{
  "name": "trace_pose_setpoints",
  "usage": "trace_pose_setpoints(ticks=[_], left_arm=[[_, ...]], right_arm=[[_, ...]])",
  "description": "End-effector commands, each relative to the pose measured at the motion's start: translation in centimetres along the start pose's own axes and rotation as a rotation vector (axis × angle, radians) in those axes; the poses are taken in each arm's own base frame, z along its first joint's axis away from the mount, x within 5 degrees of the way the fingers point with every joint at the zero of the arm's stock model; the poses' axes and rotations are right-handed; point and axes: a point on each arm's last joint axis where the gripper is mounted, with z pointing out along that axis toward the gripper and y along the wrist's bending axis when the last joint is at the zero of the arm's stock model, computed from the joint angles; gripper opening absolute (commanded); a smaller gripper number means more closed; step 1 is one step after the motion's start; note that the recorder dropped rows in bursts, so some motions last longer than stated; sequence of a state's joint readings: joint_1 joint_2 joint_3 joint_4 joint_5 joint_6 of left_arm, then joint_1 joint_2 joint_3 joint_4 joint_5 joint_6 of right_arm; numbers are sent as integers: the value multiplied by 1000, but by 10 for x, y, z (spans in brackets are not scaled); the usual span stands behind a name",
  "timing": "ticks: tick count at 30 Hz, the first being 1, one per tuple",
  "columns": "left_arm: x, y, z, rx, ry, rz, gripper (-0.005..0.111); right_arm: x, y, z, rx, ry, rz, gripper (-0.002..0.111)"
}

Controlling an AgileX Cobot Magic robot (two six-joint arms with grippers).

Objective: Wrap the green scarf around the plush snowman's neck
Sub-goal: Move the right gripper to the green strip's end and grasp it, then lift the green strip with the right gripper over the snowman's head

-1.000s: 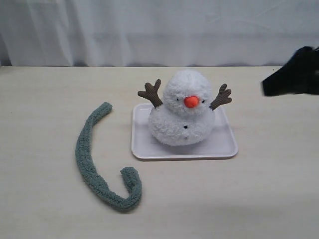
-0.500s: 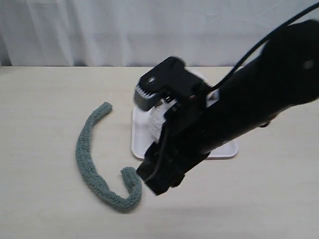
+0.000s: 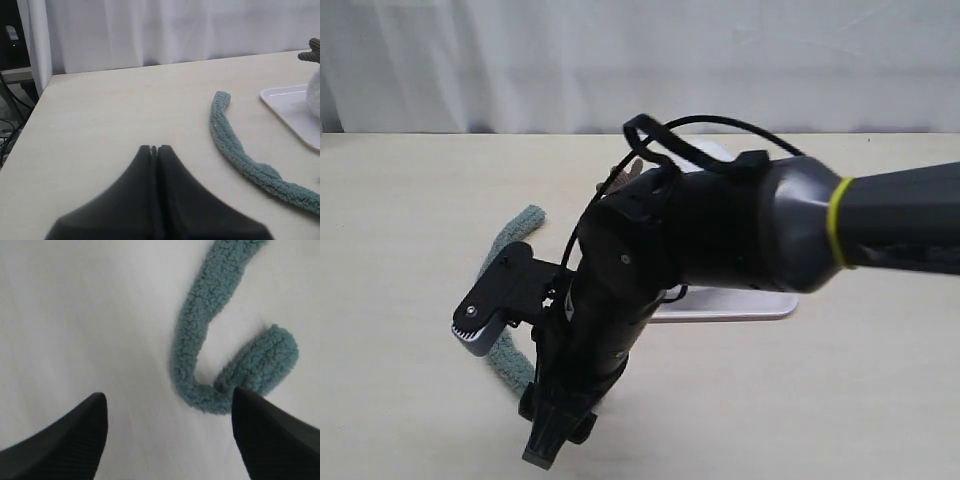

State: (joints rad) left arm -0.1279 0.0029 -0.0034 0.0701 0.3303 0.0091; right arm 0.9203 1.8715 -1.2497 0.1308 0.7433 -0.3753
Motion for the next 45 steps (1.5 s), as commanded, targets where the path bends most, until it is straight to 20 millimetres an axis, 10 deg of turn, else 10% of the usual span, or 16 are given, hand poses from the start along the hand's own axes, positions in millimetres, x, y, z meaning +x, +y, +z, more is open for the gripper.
trace_pose_setpoints(ticks=[1,20,30,36,45], left_arm=[[0,0,0,-1,-6,-1,0],[0,0,0,-1,-6,-1,0],[0,0,0,-1,-6,2,0],[0,0,0,-1,-6,2,0],[0,0,0,-1,-6,2,0]], right_arm=[[-9,-4,20,5,16,-3,66],[-11,-12,70,30,26,-33,64],[-6,-12,82,17,66,-31,41],[-6,-10,70,5,83,-111,6],[-20,-7,-10,62,-71,-146,4]])
